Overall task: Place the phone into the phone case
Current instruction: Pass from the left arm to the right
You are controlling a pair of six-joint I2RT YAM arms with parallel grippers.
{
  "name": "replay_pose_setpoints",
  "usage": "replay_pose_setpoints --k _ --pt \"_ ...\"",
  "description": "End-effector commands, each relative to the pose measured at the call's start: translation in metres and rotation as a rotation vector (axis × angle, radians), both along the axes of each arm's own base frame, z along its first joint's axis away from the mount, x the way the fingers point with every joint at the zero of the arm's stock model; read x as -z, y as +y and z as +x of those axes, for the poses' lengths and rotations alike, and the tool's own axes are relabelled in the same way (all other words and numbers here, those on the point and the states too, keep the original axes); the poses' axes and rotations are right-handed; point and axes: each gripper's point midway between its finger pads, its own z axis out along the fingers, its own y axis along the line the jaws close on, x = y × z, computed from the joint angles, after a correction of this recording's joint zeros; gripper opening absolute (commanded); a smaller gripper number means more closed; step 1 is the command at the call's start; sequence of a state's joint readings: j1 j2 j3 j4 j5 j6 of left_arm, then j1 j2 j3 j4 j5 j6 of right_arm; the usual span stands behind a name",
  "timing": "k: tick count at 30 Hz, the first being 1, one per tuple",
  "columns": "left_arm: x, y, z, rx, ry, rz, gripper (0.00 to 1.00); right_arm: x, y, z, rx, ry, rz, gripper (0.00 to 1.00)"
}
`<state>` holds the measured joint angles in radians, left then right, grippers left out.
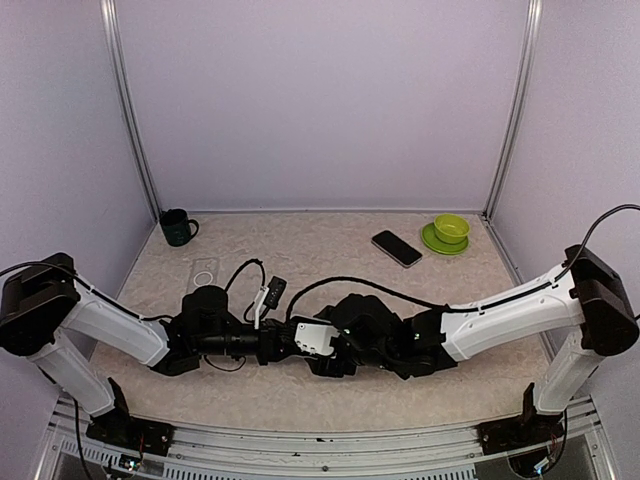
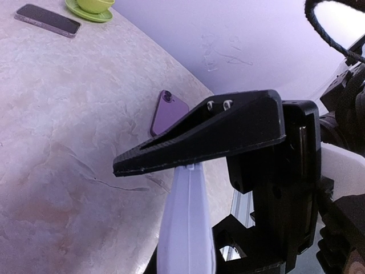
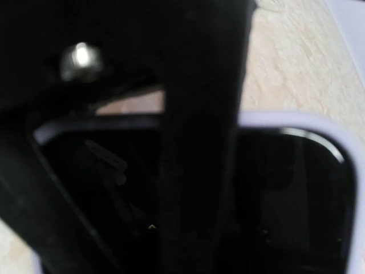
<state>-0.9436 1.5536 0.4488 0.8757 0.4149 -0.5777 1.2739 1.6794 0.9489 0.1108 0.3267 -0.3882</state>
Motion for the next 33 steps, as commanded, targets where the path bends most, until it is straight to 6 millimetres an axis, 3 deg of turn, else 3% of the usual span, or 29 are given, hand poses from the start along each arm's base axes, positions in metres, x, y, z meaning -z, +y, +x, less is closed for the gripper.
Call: replay_pose_setpoints --k 1,9,23,33 --pt "-0.038 -0.007 0.002 0.008 -0.076 -0.119 0.0 -0.002 0.005 -0.001 0.009 0.007 -0.001 0.62" --pt "-0.04 -0.004 0.004 -0.008 -0.079 -0.119 0.02 -0.013 0.004 0.0 0.019 -0.006 0.03 0.59" --pt "-0.051 0.02 0.011 -0.085 -0.104 -0.142 0.42 -0.027 -0.002 0.013 0.089 -0.001 0.076 0.54" --pt "-0.052 0.043 0.025 -0.199 -0.107 -0.137 0.62 -0.045 -0.019 0.042 0.189 0.045 0.16 0.53"
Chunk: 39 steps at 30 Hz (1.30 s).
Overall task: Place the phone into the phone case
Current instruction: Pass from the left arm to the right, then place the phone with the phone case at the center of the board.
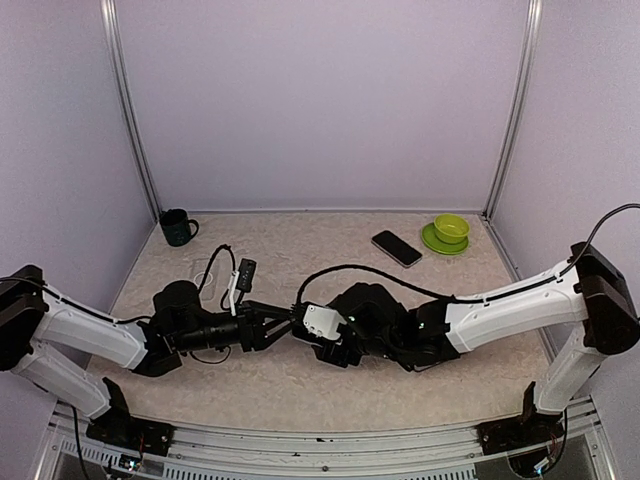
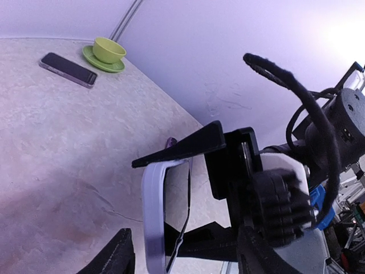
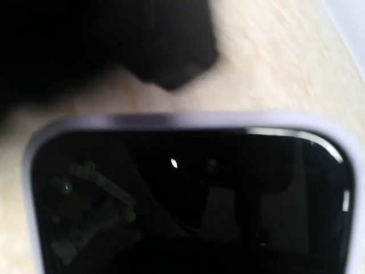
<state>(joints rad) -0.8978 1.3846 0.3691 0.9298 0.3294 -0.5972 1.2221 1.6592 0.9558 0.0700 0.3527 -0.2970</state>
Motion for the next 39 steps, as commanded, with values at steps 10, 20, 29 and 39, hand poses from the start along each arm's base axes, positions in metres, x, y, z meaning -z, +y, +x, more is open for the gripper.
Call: replay_pose_setpoints --k 10,20,29,39 --pt "-0.014 0.057 0.031 -0.293 -0.024 -0.065 0.79 -0.047 -0.019 0.059 0.222 0.041 0.164 0.55" --pt "-0.012 0.069 0.028 -0.325 -0.011 -0.092 0.82 -0.046 -0.028 0.112 0.395 0.132 0.22 0.56" --pt "-0.01 0.068 0.027 -0.328 -0.002 -0.103 0.82 -0.016 -0.019 0.162 0.587 0.274 0.237 0.56" --pt "-0.007 0.072 0.024 -0.341 0.003 -0.104 0.82 0.017 -0.006 0.208 0.748 0.448 0.377 0.56"
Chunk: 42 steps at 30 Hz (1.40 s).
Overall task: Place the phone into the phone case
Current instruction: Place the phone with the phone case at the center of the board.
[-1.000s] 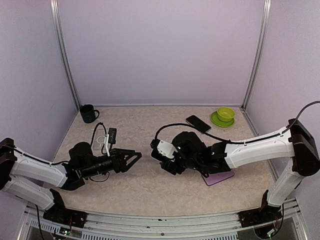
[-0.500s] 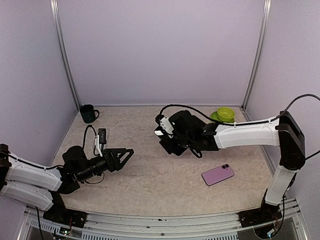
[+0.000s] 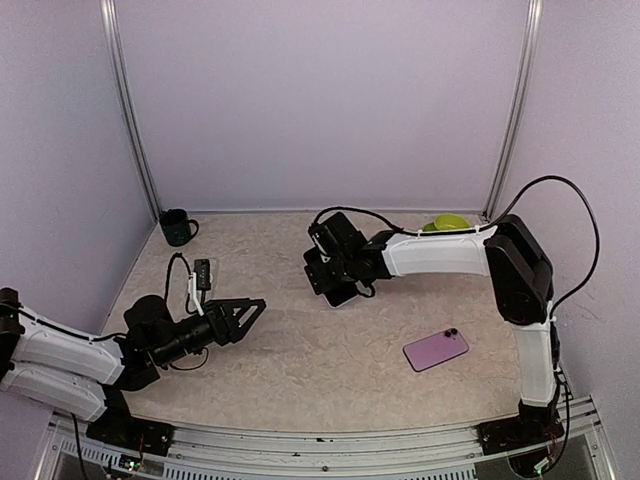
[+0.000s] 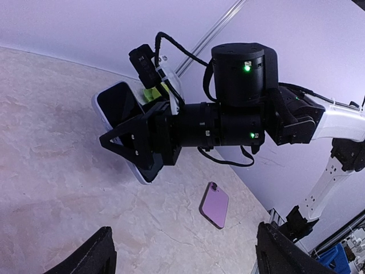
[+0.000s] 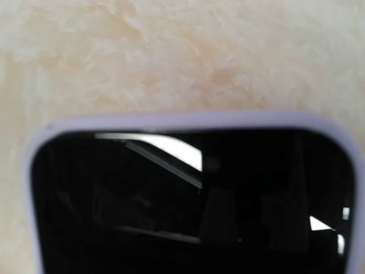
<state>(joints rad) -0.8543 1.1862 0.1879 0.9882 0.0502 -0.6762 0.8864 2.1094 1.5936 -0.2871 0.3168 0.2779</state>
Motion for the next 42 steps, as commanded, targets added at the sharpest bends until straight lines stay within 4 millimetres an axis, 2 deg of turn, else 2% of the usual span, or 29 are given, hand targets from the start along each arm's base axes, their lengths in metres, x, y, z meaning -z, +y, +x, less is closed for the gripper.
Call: replay_pose_setpoints --k 1,5,10,18,24,42 --pt "0.0 0.004 -0.002 -0.015 -0.009 -0.015 0.82 -0.005 0.001 0.029 0.132 0.052 0.156 0.56" --pt "0.0 0.006 -0.002 -0.024 -0.008 -0.021 0.82 0.005 -0.001 0.051 0.232 0.071 0.177 0.56" --pt "-0.001 0.008 -0.002 -0.032 -0.009 -0.025 0.82 0.01 0.007 0.072 0.294 0.084 0.215 0.57" --pt "-0.001 0.009 -0.002 -0.034 -0.004 -0.026 0.82 0.024 0.008 0.091 0.378 0.096 0.271 0.57" --pt "-0.002 0.008 -0.003 -0.032 -0.004 -0.031 0.82 0.034 0.016 0.095 0.391 0.12 0.302 0.59" --pt "-0.006 0.012 0.002 -0.069 -0.012 -0.031 0.82 0.064 0.002 0.096 0.451 0.18 0.296 0.69"
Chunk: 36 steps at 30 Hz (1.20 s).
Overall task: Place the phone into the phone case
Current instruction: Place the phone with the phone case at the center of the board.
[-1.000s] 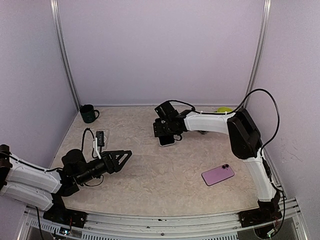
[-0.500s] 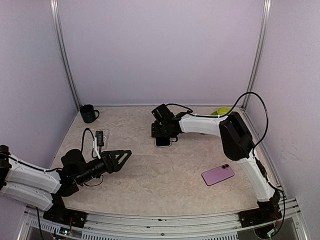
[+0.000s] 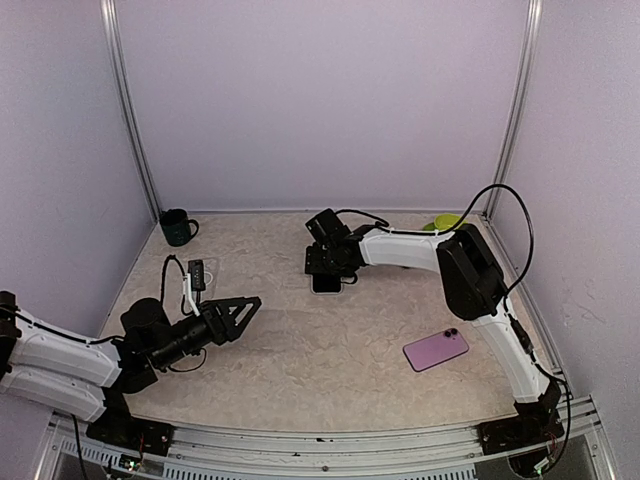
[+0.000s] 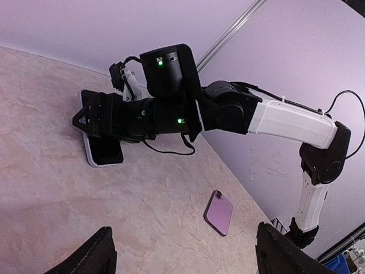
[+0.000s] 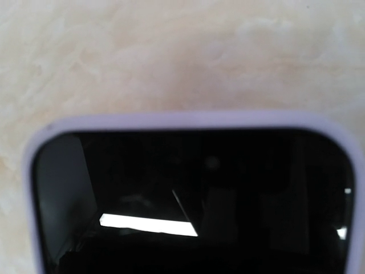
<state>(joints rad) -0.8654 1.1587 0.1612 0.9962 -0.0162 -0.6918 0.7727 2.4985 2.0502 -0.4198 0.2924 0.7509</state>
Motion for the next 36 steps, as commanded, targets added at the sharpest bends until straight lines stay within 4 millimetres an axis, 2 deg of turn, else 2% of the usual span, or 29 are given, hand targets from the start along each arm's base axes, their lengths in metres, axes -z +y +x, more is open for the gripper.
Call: replay_pose_setpoints --k 1,8,19,28,36 --pt "-0.0069 0.0024 0.0006 -0.015 -0.019 -0.015 0.82 0.0012 -0.0015 0.0063 0.023 -0.006 0.015 0.7" --pt "-0.0083 0.0014 0.0029 -0.019 -0.022 -0.013 0.82 0.0078 -0.0013 0.0052 0.015 0.003 0.007 0.74" --pt "-0.0049 0.0022 0.0038 -0.025 -0.016 -0.01 0.82 0.002 -0.0036 0.008 0.022 -0.013 0.006 0.81" --pt "-0.0005 0.0026 0.0032 -0.024 -0.007 -0.014 0.82 0.0066 -0.0037 0.0065 0.022 -0.008 0.01 0.86" --pt "0.0002 0.0034 0.003 -0.026 -0.008 -0.014 0.82 -0.0002 -0.0048 0.008 0.025 -0.023 0.008 0.88"
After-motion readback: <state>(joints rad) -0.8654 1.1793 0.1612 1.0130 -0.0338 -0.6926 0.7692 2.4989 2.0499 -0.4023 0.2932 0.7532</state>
